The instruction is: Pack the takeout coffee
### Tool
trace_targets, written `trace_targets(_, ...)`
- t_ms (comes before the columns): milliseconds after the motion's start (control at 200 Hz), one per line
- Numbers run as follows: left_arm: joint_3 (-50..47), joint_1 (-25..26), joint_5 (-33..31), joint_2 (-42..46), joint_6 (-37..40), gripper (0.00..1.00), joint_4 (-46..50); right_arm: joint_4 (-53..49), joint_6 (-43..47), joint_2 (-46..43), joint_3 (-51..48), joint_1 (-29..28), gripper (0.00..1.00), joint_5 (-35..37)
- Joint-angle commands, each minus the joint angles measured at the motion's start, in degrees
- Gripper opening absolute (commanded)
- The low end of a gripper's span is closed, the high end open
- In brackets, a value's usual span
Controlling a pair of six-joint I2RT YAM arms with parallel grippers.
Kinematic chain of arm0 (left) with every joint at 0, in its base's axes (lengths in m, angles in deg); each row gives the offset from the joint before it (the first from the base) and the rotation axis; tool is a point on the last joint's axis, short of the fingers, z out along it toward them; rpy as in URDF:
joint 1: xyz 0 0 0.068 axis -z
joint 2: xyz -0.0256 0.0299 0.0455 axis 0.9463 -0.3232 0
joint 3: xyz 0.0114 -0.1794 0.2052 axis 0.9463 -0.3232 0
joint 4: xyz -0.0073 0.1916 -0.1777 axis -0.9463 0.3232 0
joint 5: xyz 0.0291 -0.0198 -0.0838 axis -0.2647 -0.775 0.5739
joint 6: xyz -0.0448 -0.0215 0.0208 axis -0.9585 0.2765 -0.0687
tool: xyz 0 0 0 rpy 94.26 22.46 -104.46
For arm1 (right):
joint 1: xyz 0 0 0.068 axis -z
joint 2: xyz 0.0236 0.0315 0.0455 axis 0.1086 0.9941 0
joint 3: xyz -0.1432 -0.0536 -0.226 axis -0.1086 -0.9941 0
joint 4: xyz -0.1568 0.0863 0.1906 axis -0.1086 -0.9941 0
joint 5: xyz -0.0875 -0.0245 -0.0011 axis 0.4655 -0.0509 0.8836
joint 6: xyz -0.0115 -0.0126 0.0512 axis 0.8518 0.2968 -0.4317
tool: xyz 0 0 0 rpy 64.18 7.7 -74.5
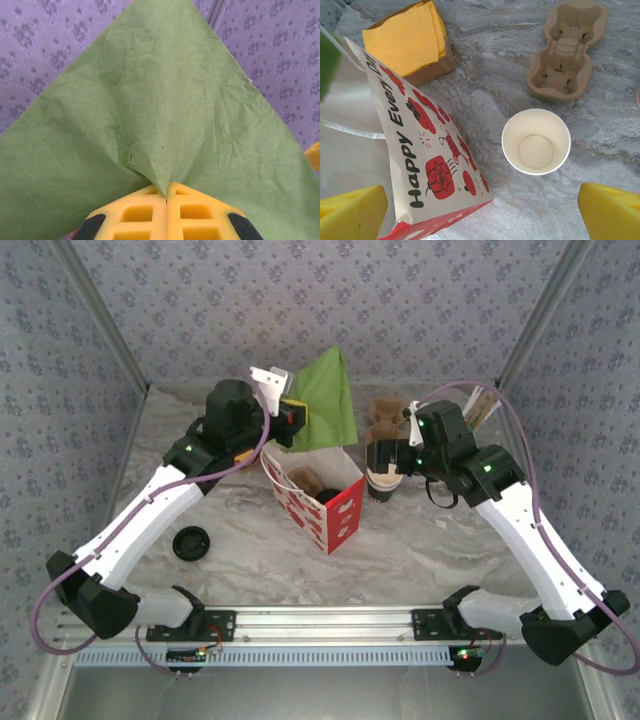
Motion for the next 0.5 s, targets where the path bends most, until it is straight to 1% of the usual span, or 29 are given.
trace_targets(0, -1.4, 0.6, 1.0, 3.2, -1.3, 0.00, -5.7, -2.1, -0.9, -1.5, -0.2, -0.3, 1.00, 1.7)
trace_targets(80, -3.2, 0.7, 2.1, 4.0, -1.0, 0.00, -6.4, -2.1, -1.0, -1.5, -0.1, -0.3, 1.00, 1.7)
trace_targets(190, -8.6, 1.0, 3.9, 6.2, 0.3, 0.00, -11.9, -2.2, -1.0, -1.3, 0.1, -0.3, 1.00, 1.5)
trace_targets(250, -10.4, 1.0, 4.4, 7.1, 1.1, 0.00, -13.3, -2.3, -1.0, -1.2, 0.3, -0.3, 1.00, 1.4)
trace_targets(380, -10.6, 1.1, 5.0, 7.2, 3.0, 0.00, -10.1, -2.3, -1.1, -1.2, 0.1, -0.3, 1.00, 1.4)
trace_targets(495, -11.2, 1.0, 6.1, 7.3, 3.2, 0.00, -8.6, -2.3, -1.2, -1.3, -0.1, -0.3, 1.00, 1.4)
